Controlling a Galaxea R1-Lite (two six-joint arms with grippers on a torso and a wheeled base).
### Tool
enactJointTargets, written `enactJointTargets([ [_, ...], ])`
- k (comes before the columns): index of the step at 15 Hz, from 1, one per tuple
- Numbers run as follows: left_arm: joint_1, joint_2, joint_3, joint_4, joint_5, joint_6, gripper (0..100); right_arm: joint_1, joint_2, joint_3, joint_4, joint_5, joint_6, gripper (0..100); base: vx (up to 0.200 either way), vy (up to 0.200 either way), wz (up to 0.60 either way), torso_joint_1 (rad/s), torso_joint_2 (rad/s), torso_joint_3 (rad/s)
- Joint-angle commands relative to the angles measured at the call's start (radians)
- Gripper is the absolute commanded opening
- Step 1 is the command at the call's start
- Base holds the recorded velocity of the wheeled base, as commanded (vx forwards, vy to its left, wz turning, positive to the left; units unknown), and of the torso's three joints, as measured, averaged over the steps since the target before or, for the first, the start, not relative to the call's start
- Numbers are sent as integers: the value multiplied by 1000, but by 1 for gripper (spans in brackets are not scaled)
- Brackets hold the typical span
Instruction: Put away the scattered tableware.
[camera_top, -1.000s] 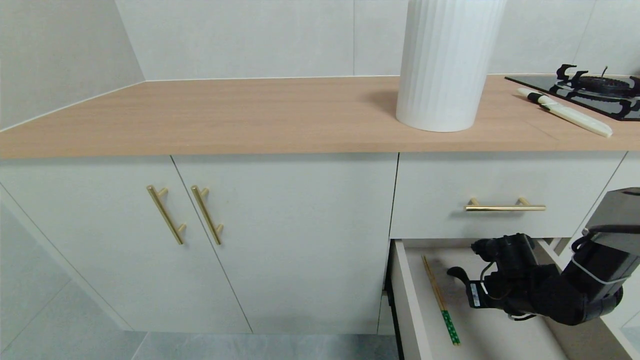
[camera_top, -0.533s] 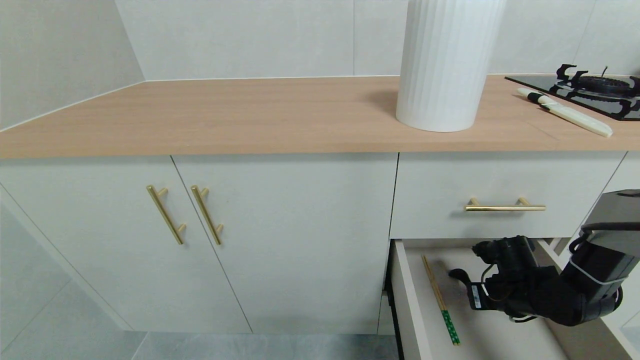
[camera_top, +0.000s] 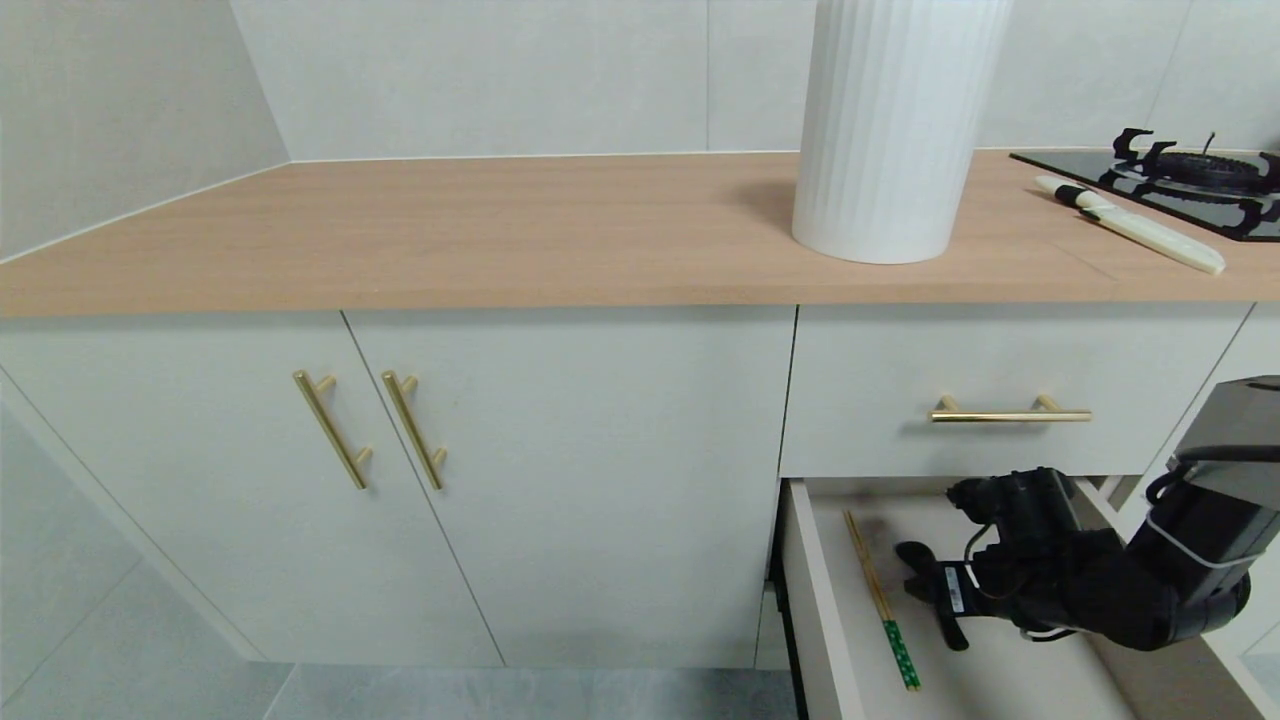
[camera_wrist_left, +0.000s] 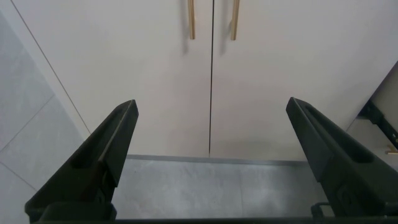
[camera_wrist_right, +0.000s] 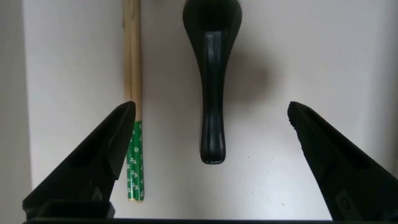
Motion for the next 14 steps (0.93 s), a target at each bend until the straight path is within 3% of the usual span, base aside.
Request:
enactJointTargets([
  [1,0,0,0,0,0,-2,100,1,-63,4,10,1,-1,100,0,0,0,0,0,0],
  [8,0,0,0,0,0,0,100,7,-416,-48,373,10,-3,100,0,0,0,0,0,0],
  [10,0,0,0,0,0,21,100,25,-565,-116,611,14,-4,100,0,0,0,0,0,0],
  [12,0,0,0,0,0,-8,100,53,-642,-166,766,31,-4,100,0,0,0,0,0,0],
  [14,0,0,0,0,0,-8,100,77,-732,-226,936,60,-3,100,0,0,0,0,0,0],
])
